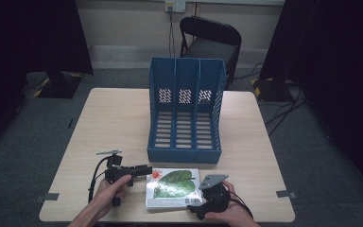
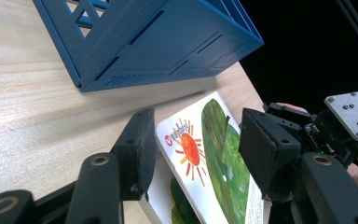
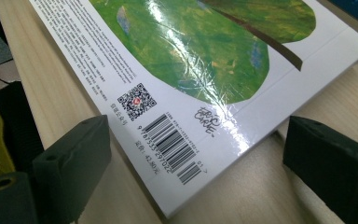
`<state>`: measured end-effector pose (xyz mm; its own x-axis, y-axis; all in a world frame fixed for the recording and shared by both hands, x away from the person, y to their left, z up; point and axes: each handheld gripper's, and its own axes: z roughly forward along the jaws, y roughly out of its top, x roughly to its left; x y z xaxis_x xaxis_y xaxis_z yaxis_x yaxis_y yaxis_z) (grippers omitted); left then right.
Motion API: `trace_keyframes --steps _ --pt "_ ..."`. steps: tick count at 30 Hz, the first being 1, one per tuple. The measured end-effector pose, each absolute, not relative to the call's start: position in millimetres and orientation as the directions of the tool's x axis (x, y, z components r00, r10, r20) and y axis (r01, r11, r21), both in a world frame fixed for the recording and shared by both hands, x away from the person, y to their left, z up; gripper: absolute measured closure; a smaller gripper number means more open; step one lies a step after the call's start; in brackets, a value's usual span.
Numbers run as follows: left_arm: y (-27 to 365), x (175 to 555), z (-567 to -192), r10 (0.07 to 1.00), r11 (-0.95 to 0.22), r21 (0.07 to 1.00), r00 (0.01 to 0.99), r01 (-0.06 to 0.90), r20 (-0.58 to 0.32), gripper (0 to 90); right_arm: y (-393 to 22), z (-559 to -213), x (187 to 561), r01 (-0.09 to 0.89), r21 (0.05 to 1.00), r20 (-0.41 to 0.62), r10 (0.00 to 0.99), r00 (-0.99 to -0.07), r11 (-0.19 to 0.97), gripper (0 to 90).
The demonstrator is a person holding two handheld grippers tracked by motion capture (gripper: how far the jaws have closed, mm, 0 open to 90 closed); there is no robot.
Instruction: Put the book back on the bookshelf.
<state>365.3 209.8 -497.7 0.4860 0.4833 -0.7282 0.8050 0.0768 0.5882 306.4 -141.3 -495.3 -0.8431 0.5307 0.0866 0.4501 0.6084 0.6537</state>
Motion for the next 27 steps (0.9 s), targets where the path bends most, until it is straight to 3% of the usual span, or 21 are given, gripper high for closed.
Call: trace_keyframes --steps 9,11,19,27 --pt "211 364 -500 0.468 0.07 0.556 0.465 0.828 -0.752 47.3 -142 -496 307 0.466 0.657 0.102 0.542 -0.834 0.593 6.6" --pt "207 362 -503 0.416 0.046 0.523 0.46 0.851 -0.785 49.4 -142 -496 307 0.478 0.658 0.109 0.555 -0.825 0.582 6.7" --pt "188 356 -503 0.495 -0.081 0.549 0.512 0.832 -0.702 48.2 -142 -496 309 0.484 0.664 0.122 0.556 -0.822 0.57 6.7" --pt "178 355 -504 0.479 -0.145 0.554 0.548 0.82 -0.686 48.1 -141 -495 310 0.488 0.664 0.137 0.549 -0.824 0.567 7.1"
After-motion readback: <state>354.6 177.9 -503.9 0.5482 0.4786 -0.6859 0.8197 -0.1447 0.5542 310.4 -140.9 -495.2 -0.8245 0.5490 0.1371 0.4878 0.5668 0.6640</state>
